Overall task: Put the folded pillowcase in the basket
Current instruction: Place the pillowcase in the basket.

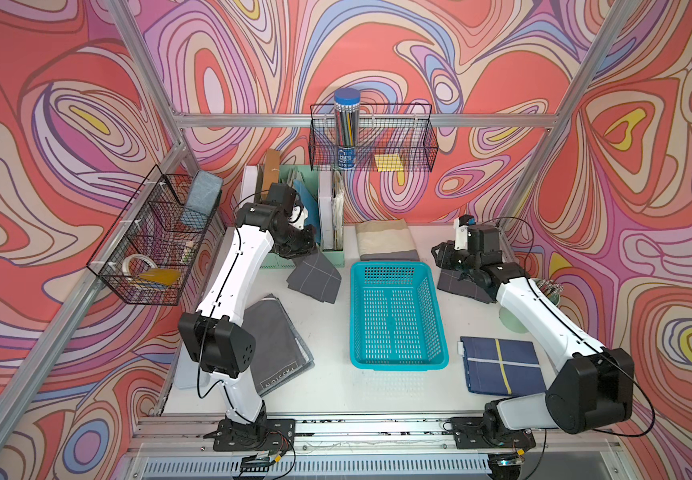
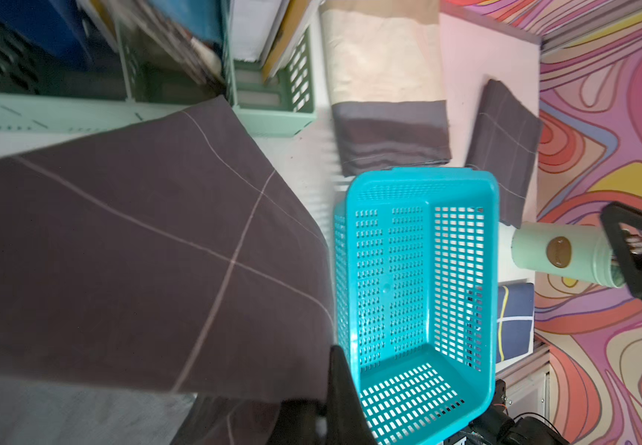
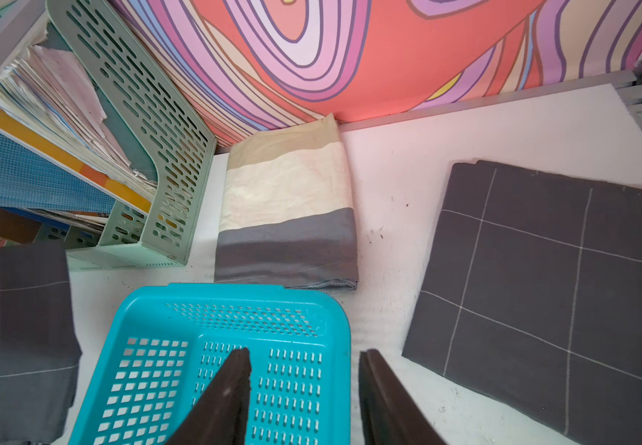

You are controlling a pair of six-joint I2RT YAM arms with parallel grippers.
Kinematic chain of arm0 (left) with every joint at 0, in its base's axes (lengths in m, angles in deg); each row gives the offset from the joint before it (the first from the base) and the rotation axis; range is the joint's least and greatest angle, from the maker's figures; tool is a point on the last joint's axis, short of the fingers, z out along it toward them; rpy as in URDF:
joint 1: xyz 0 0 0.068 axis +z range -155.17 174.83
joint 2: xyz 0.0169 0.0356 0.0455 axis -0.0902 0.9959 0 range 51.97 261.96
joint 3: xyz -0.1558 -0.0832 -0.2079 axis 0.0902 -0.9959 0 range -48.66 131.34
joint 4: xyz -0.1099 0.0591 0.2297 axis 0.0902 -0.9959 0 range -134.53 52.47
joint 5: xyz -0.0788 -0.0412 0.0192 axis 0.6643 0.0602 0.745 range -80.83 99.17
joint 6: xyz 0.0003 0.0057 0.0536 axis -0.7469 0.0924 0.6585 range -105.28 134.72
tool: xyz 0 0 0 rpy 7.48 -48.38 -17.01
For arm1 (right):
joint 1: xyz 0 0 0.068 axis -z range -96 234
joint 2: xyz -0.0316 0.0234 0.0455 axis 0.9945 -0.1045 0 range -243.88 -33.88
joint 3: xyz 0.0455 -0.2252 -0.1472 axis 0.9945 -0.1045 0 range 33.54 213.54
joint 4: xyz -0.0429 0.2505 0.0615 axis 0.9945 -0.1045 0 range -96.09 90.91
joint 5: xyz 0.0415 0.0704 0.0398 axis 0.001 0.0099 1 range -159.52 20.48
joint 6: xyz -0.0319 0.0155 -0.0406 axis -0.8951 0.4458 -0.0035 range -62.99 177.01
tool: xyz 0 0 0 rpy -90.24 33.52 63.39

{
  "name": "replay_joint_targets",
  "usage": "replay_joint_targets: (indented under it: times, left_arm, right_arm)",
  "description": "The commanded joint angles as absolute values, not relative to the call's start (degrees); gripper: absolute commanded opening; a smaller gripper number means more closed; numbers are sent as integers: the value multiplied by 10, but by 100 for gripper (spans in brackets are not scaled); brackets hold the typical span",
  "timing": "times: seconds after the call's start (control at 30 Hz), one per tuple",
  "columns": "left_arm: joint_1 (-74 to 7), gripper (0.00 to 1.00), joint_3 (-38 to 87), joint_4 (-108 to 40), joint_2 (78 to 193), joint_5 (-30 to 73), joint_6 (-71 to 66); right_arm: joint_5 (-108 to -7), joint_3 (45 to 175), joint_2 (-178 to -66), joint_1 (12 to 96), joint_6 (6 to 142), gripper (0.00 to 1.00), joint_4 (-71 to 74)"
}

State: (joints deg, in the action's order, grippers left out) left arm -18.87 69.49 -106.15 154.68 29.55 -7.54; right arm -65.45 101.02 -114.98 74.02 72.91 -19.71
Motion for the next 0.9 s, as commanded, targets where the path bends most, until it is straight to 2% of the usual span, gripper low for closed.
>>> replay_joint_targets:
  times: [0.0,0.2,0.37,0.57,0.63,0.77,0.87]
  left_arm:
    - [-214,0,759,-1107,1533,296,-99]
    - [-289,0,807,-1082,1558,354,-145]
    - [-351,0,801,-984,1593,431,-199]
    - [-404,0,822,-923,1651,452,-243]
    - [-418,0,776,-886,1643,427,-247]
    - [-422,0,558,-750,1600,436,-288]
    - [-421,0,458,-691,1598,450,-297]
  right_arm:
    - [-688,1013,-1132,741,727,47,-215]
    - [-816,1040,-1122,762,756,47,-270]
    - [-832,1037,-1103,820,793,46,-291]
    - [-850,1039,-1089,840,789,46,-308]
    - [-845,1036,-1086,840,786,46,-305]
    - [-832,1033,-1083,840,784,46,-303]
    - [-823,1036,-1078,840,783,45,-302]
